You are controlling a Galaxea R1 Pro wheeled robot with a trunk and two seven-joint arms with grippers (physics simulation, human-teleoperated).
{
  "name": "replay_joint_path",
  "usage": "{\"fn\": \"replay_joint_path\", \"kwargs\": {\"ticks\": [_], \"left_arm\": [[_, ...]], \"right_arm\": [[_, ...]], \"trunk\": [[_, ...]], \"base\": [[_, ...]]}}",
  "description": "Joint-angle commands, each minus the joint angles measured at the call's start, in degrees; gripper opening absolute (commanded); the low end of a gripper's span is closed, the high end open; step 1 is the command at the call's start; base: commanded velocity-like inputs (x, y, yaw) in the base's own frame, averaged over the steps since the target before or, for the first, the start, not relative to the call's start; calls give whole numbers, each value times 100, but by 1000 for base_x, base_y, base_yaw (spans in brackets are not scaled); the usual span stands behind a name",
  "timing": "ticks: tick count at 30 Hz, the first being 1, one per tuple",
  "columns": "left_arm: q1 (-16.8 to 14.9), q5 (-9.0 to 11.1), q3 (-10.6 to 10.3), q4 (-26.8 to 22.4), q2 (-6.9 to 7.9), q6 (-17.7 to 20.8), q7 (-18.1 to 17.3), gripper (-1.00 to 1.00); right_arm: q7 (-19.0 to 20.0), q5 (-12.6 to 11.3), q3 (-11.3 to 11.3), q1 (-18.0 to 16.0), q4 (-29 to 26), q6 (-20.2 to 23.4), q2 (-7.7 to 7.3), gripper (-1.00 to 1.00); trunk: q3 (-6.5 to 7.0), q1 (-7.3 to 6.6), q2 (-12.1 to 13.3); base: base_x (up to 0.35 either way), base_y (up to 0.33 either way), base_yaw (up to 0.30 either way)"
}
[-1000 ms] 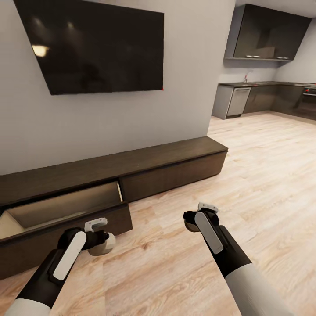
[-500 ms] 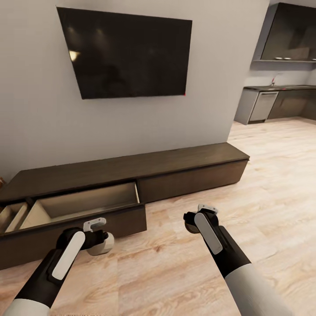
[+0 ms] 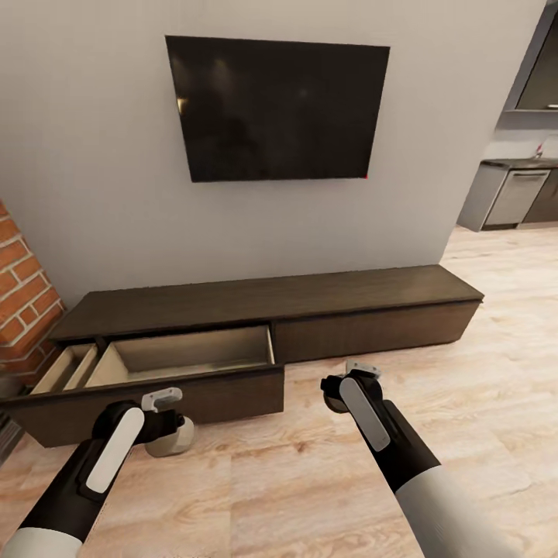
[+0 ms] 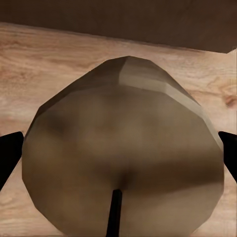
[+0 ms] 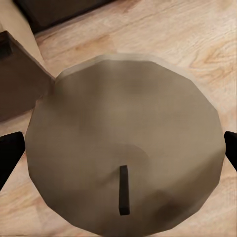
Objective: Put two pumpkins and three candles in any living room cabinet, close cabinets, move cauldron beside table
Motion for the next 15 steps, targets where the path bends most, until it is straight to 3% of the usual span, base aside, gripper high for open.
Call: {"fn": "replay_joint_path", "kwargs": {"ticks": [1, 7, 11, 15], "left_arm": [[-5, 61, -2, -4, 21, 12, 60, -100], [-5, 122, 17, -4, 217, 31, 57, -100], [-5, 143, 10, -10, 234, 26, 53, -100], [-5, 146, 9, -13, 236, 27, 52, -100]], "right_arm": [[-63, -52, 12, -4, -7, 6, -2, -100], [-63, -55, 19, -4, 0, 5, -2, -100], [-63, -55, 20, -4, 2, 0, -2, -100], [-63, -55, 20, -4, 2, 0, -2, -100]], "trunk": [[16, -23, 39], [86, -89, 159], [97, -89, 159], [108, -89, 159]], "base": [[0, 0, 272], [0, 0, 272], [0, 8, 272], [-57, 208, 272]]}}
